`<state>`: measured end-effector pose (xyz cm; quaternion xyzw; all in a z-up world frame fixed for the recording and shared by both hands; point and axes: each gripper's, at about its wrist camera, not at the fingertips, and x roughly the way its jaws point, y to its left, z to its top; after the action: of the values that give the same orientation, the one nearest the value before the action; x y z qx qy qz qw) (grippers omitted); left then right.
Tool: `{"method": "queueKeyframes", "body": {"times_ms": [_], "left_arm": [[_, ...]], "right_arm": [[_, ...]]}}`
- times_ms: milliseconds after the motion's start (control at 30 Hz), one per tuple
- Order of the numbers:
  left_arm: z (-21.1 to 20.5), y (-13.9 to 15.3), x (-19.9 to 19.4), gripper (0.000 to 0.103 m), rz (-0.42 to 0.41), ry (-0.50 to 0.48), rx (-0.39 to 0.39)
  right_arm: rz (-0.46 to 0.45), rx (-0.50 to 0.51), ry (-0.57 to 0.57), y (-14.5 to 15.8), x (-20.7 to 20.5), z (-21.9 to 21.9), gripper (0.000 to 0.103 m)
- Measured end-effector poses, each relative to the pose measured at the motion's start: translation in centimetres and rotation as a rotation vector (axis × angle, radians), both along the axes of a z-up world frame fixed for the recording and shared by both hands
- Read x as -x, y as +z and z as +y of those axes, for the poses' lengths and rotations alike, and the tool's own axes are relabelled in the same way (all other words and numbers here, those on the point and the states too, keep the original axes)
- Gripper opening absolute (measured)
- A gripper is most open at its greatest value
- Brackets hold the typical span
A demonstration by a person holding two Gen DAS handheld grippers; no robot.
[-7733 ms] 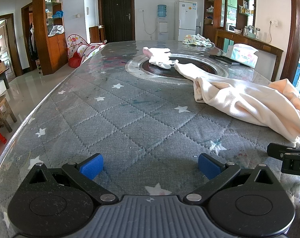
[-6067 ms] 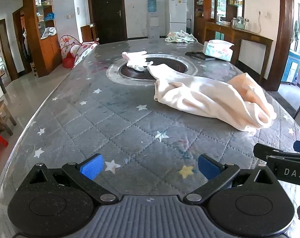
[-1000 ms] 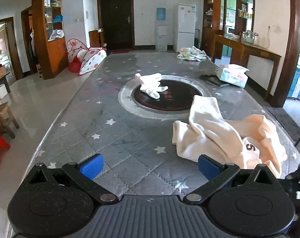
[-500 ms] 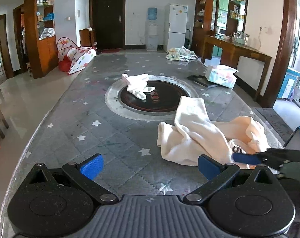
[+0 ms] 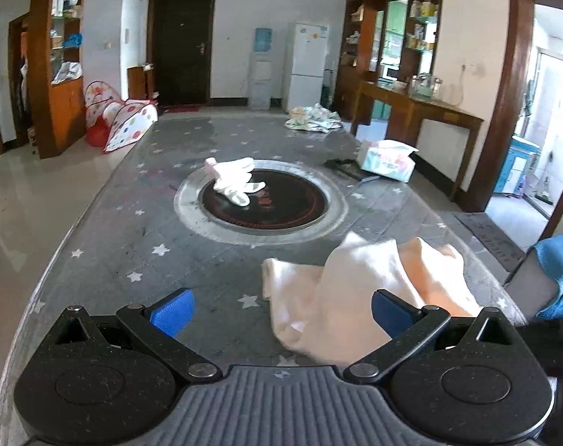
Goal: Fold clothes
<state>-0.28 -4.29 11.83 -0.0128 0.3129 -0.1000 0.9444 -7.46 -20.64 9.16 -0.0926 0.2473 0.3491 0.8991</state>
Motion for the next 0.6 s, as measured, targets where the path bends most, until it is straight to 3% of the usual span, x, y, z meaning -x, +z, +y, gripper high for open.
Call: {"method": "queueKeyframes", "body": {"times_ms": [133, 267, 500, 600], "left_arm": [[-0.3, -0.7, 0.6, 0.103, 0.022, -0.046, -0.014], [-0.2, -2.2, 0.8, 0.103, 0.05, -0.055, -0.049], [-0.2, -5.2, 0.7, 0.103, 0.119, -0.068, -0.059], [-0.6, -6.4, 0.6, 0.103, 0.121, -0.04, -0.107]], "right_arm": [[0.05, 0.022, 0.127, -0.7, 2.5, 1.3, 0.015], [0.051, 0.008, 0.147, -0.1, 3.5, 0.2, 0.021], [0.038, 0.011, -0.062, 0.9, 1.1, -4.5, 0.027], [0.044, 0.011, -0.183, 0.6, -1.3, -6.4, 0.034]]}}
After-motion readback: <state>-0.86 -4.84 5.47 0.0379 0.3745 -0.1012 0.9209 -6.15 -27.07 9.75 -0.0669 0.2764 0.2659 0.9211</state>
